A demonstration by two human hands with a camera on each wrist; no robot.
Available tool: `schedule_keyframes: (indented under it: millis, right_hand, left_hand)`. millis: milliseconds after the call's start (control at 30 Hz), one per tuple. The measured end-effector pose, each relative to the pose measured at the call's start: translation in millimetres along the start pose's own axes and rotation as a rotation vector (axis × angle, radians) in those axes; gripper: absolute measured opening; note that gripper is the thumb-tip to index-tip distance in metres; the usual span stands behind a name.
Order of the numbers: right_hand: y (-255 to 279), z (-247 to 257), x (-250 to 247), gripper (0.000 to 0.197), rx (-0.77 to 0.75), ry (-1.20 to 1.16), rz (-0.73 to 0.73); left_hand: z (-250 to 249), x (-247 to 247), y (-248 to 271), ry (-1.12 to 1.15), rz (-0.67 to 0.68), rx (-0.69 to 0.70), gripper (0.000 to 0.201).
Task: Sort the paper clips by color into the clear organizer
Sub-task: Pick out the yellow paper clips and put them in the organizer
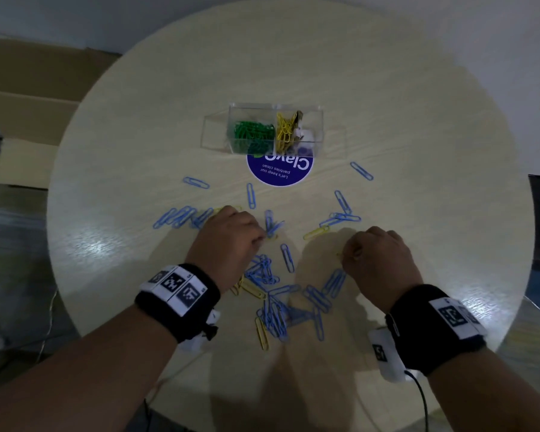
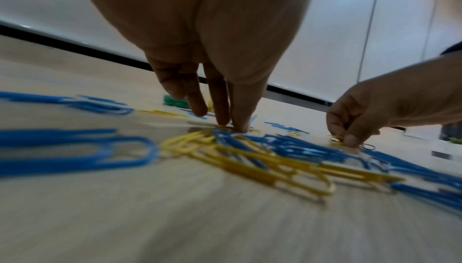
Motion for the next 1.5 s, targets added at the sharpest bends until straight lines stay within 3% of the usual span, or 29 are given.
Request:
schedule_keyframes:
  millis: [200,267,400,567,667,800,900,1000,1233,1367,1433,1500]
  right_hand:
    - [-9,35,-10,0.004,-0.214,-0.085,-0.005]
    - [-14,48,-17,0.015,-0.267,-0.085,-0.040]
    - [-33,52,-10,0.022,-0.238,0.019,0.018]
    - [-37,45,1,0.009,-0.132,0.035,0.129]
    - [-34,44,4,0.013,-0.133,0.074,0.174]
    - [-26,60,-3,0.005,-0.161,-0.044,0.143]
    - [-18,95,-1,0.031,-0.328,-0.098,0.091]
    - [-10,122,19,0.044,-0.491,0.072,0.156]
    - [-21,93,11,0.048,-0.294,0.091,0.117]
    - [-26,80,0,0.052,-0.174,-0.021,0.087]
    - [-32,74,-4,0.043,-0.093,-0.079,0.060]
    - [-37,68,-8,0.022,-0.035,-0.150,0.012]
  left_hand:
    - [30,-6,8,0.129,0.054,-0.116,0.019]
    - [41,-12,6,0.154,0.029,-0.164,0.025]
    - [72,-26,1,-0.019,0.004,-0.301,0.027]
    - [77,-20,-6,-0.037,0.164,-0.327,0.010]
    - [80,-16,-8,-0.002,0.277,-0.377,0.007]
    - [56,-18,-4,0.153,0.240,-0.309,0.009]
    - [39,-11,6,0.170,0.231,-0.200,0.016]
    - [43,-5,16,0.126,0.231,-0.166,0.022]
    - [57,-17,21,0.051,0.196,-0.253,0.012]
    - [55,-19,20,0.105,0.135,-0.235,0.020]
    - [53,-13,19,0.056,0.161,-0.194,0.021]
    - [52,-11,18,0.025,0.181,-0.177,0.017]
Point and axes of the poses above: each hand's wrist, its own y-axis away from the middle knuckle, its own x-axis out of the palm, z = x × y, the point moved 8 cm from there along -y, towards the middle knuckle
